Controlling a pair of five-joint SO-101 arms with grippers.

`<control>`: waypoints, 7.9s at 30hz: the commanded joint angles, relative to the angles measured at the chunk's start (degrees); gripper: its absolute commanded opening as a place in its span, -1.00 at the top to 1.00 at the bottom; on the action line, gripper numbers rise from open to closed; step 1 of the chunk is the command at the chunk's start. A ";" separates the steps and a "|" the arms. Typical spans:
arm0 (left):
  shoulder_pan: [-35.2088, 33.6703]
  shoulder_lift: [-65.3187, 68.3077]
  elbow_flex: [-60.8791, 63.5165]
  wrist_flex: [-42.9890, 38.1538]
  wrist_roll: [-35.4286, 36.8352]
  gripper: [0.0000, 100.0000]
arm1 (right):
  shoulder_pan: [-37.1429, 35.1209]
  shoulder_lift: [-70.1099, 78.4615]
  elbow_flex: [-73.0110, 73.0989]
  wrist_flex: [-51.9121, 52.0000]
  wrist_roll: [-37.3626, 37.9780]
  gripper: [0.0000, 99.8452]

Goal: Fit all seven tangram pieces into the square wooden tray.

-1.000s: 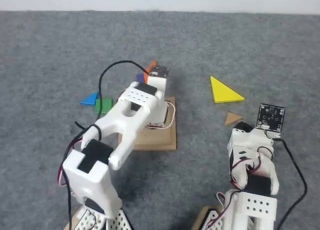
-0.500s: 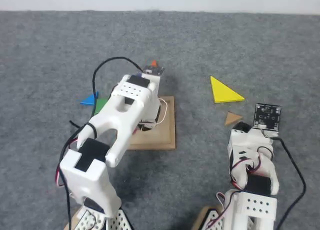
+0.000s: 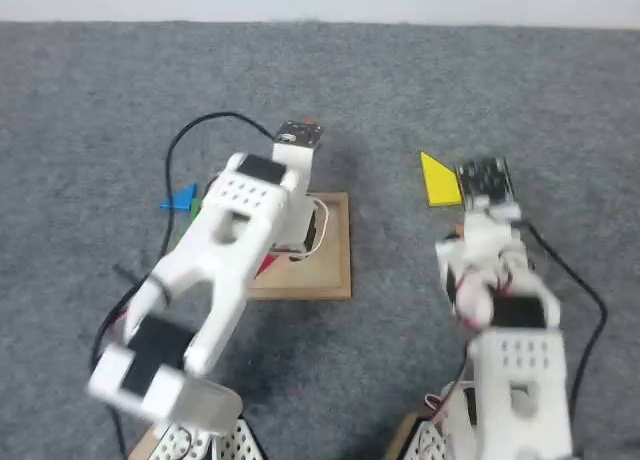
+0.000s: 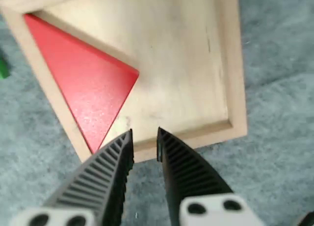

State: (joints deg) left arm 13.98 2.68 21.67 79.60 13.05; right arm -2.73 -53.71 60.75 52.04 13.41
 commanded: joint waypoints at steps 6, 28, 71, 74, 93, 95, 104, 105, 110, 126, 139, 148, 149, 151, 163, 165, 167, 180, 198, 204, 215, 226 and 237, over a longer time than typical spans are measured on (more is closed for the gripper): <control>-7.56 -29.45 18.51 -13.19 -5.19 0.83 | -1.01 43.47 -44.84 14.29 13.45 0.18; -23.12 -46.33 41.98 -31.74 -16.53 0.83 | -4.88 96.22 -96.44 34.15 37.80 0.14; -23.12 -50.64 46.02 -35.25 -16.70 0.83 | -2.59 104.13 -99.25 38.99 45.71 0.36; -23.12 -50.64 46.02 -35.25 -16.70 0.83 | -2.51 105.63 -101.71 41.54 46.15 0.29; -23.12 -50.55 46.11 -35.25 -16.88 0.83 | -1.89 117.05 -122.29 50.51 43.96 0.75; -23.12 -50.55 46.11 -35.25 -16.88 0.83 | -1.89 116.62 -122.29 50.59 43.43 0.76; -23.12 -50.99 47.60 -37.36 -16.88 0.83 | -2.59 111.34 -122.02 51.12 39.91 0.76; -23.12 -50.99 47.69 -37.45 -16.88 0.83 | -2.68 110.64 -121.93 51.21 39.82 0.76; -23.12 -50.99 47.78 -37.63 -16.88 0.83 | -3.82 104.04 -114.81 51.03 39.56 0.76; -31.56 -50.64 46.81 -32.88 -18.81 0.83 | -27.21 82.95 -94.86 48.66 42.37 0.76; -40.97 -51.08 48.92 -31.65 -21.27 0.83 | -36.62 93.05 -98.73 41.19 41.23 0.75; -40.88 -50.99 48.92 -31.74 -21.27 0.83 | -39.60 99.47 -105.05 41.36 41.23 0.75; -40.88 -50.99 48.92 -31.82 -21.27 0.83 | -39.78 100.18 -105.85 41.27 41.23 0.74; -40.79 -50.99 48.92 -31.82 -21.27 0.83 | -39.87 101.58 -107.60 41.10 41.23 0.74; -38.77 -50.99 49.10 -31.74 -21.27 0.83 | -39.69 106.33 -117.54 42.86 41.41 0.51; -38.77 -50.99 49.10 -31.74 -21.27 0.83 | -39.69 106.51 -117.71 42.86 41.41 0.46; -38.77 -50.99 49.10 -31.91 -21.27 0.83 | -39.69 106.42 -117.71 42.95 41.41 0.38; -38.77 -50.81 49.10 -31.91 -21.27 0.83 | -39.60 102.99 -117.71 46.55 41.23 0.33; -38.77 -50.81 49.19 -31.91 -21.27 0.83 | -34.95 99.38 -117.36 35.47 14.33 0.85; -38.95 -50.90 49.19 -32.00 -21.27 0.83 | -34.59 105.27 -117.63 31.16 10.11 0.93; -38.95 -50.90 49.19 -32.00 -21.27 0.83 | -35.21 107.38 -117.27 32.22 11.69 0.94; -38.86 -50.90 49.19 -32.00 -21.27 0.83 | -37.93 107.38 -117.36 35.12 13.63 0.94; -38.86 -50.64 49.45 -33.23 -21.27 0.83 | -35.82 102.99 -124.04 41.27 13.54 0.95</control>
State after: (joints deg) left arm -25.14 -46.81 71.43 47.34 -7.87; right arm -40.00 54.59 -57.67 89.93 26.33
